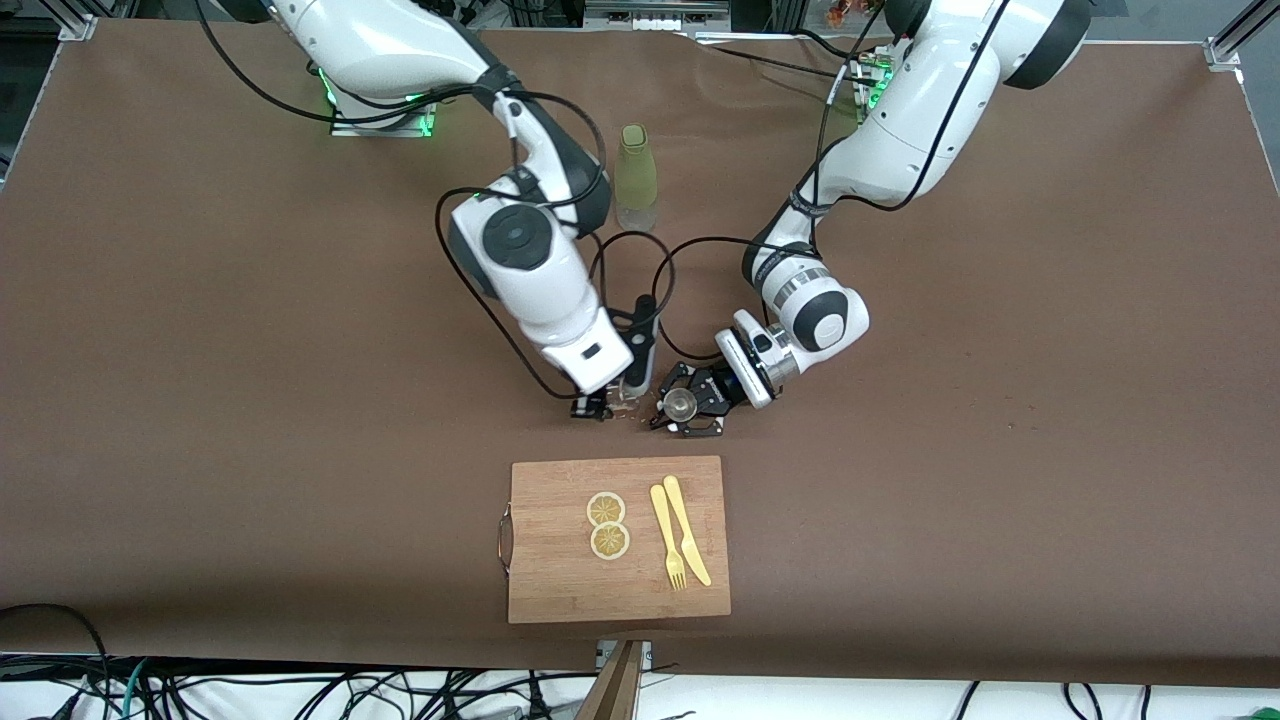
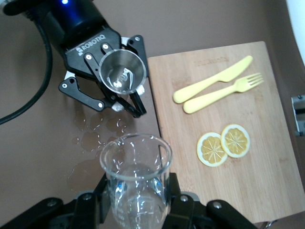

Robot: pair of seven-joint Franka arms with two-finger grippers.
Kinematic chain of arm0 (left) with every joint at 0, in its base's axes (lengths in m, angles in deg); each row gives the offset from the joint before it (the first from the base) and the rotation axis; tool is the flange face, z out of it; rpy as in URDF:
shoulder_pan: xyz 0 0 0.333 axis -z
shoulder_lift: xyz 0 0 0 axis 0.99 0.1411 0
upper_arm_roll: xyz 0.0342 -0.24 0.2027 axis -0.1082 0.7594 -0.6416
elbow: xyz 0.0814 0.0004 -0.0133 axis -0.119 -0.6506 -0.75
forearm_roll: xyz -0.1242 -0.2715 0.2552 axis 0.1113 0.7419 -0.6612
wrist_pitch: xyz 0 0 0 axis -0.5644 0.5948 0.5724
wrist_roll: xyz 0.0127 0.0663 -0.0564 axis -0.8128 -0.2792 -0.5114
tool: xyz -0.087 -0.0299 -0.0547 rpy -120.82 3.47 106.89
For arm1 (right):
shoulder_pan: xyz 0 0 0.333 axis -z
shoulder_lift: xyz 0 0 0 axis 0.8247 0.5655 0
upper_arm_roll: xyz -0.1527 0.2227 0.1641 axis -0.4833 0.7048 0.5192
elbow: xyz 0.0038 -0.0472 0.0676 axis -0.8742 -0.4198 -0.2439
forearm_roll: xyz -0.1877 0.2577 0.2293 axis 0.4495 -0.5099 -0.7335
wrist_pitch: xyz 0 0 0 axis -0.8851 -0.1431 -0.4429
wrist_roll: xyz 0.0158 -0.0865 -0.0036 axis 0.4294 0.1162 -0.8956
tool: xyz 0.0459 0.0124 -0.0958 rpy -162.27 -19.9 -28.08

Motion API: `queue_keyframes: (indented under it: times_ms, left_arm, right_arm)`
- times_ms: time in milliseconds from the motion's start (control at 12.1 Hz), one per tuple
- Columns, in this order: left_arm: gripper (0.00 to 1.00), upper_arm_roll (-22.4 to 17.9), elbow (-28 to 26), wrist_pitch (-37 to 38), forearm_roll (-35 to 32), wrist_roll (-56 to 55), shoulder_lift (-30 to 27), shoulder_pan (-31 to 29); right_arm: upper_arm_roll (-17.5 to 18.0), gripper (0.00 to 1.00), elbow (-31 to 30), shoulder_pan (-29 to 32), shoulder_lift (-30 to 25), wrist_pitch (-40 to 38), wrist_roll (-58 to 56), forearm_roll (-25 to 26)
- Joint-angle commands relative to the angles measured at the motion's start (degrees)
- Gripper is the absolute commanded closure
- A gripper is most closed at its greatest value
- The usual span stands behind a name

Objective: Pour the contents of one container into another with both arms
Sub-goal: 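Carry the jigger back with the left gripper while the right gripper returns the glass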

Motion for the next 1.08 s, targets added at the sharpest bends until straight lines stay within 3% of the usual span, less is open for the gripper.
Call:
queue_keyframes:
  times_ms: [0, 414, 744, 992]
  left_arm:
    - [1.00, 0.23, -1.30, -0.04, 2.73, 2.81, -1.95, -1.26]
    - [1.00, 0.32, -2.53, 1.72, -5.42, 2.03, -3.35, -7.23]
    - [1.00, 0.67, -3.23, 5.40, -16.66, -1.74, -4.40, -14.61]
    - [1.00, 0.67, -3.41, 9.97, -26.60, -6.58, -4.94, -20.67]
  right_arm:
    - [2.95, 0.86, -4.58, 5.70, -5.23, 0.03, -3.60, -7.10]
    - [3.48, 0.86, -13.71, 15.37, -12.87, 0.12, -16.26, -25.80]
    - [3.57, 0.86, -20.05, 23.46, -17.54, 0.21, -23.82, -36.89]
    - [7.86, 0.85, -23.57, 33.11, -18.78, -0.32, -34.43, -46.64]
